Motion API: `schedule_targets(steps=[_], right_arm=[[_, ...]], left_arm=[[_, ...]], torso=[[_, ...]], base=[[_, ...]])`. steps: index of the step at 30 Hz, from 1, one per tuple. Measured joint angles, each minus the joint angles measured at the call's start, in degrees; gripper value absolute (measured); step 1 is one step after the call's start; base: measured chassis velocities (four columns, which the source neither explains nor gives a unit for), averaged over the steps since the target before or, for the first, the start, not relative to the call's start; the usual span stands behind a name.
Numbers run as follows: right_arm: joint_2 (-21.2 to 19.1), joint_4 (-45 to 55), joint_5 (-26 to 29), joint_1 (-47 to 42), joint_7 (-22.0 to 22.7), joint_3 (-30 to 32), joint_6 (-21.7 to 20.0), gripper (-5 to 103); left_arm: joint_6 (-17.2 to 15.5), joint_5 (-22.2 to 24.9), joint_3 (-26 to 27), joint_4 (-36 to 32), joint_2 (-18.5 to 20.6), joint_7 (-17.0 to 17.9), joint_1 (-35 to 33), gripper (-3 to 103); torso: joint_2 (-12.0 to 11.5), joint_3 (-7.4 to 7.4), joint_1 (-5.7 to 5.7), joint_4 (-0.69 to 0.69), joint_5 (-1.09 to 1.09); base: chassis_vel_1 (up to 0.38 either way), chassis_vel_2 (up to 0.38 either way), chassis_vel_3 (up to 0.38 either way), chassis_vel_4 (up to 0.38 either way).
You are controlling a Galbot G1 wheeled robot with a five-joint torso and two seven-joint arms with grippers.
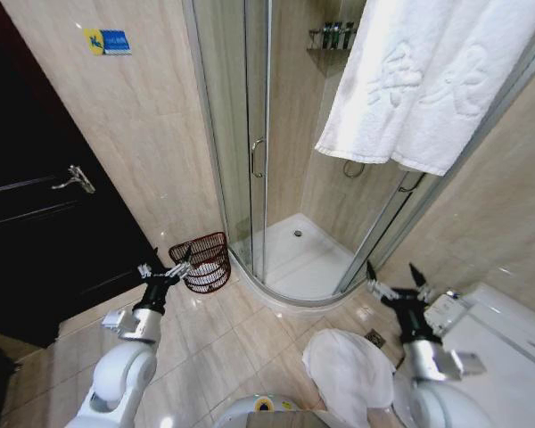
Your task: Discard the used towel into the hamper.
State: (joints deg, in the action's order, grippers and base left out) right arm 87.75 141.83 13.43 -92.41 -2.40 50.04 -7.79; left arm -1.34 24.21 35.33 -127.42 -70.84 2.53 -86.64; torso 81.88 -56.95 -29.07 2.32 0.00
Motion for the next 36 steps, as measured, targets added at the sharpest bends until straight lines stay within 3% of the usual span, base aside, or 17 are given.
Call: schedule_targets(steps=[1,2,5,9,13,24,36], right_arm=[[-1.5,0.9,1.1,1.5,0.9,0.2,-2.5,100],[-1.5,0.9,1.1,1.5,0.9,0.2,-2.5,100],[-7.9,1.8,4.7,5.7,4.3,0.5,-8.8,100],[-12.1,1.8,6.3,7.7,6.3,0.4,-12.2,100],[-13.8,1.8,6.7,8.1,7.6,0.9,-12.7,100],[-8.1,1.6,4.9,4.2,5.4,0.3,-12.2,100],[-6.5,1.5,3.7,3.2,5.0,-0.1,-12.9,100]], left_arm=[[-0.1,-0.4,0.0,0.1,0.0,-0.1,-0.3,100],[-0.1,-0.4,0.0,0.1,0.0,-0.1,-0.3,100],[0.0,-1.3,0.1,1.4,0.0,-0.4,-1.5,100],[0.6,-2.1,0.1,2.8,-0.4,-0.6,-1.8,100],[0.7,-2.5,-1.0,3.8,-0.6,-1.1,-1.2,100],[1.7,-1.3,-1.3,3.8,-1.0,-1.4,0.4,100],[2.1,-0.3,-1.4,3.9,-0.2,-1.8,0.9,100]], torso=[[0.0,0.00,0.00,0.00,-0.01],[0.0,0.00,0.00,0.00,-0.01],[0.0,0.00,0.00,0.01,0.01],[0.0,0.00,0.00,0.01,0.00],[0.0,0.00,0.00,0.00,0.00],[0.0,0.01,0.01,0.00,0.00],[0.0,0.00,-0.01,0.00,0.00]], base=[[0.000,0.000,0.000,0.000],[0.000,0.000,0.000,0.000],[0.000,0.000,0.000,0.000],[0.000,0.000,0.000,0.000],[0.000,0.000,0.000,0.000],[0.000,0.000,0.000,0.000],[0.011,-0.019,-0.031,0.036]])
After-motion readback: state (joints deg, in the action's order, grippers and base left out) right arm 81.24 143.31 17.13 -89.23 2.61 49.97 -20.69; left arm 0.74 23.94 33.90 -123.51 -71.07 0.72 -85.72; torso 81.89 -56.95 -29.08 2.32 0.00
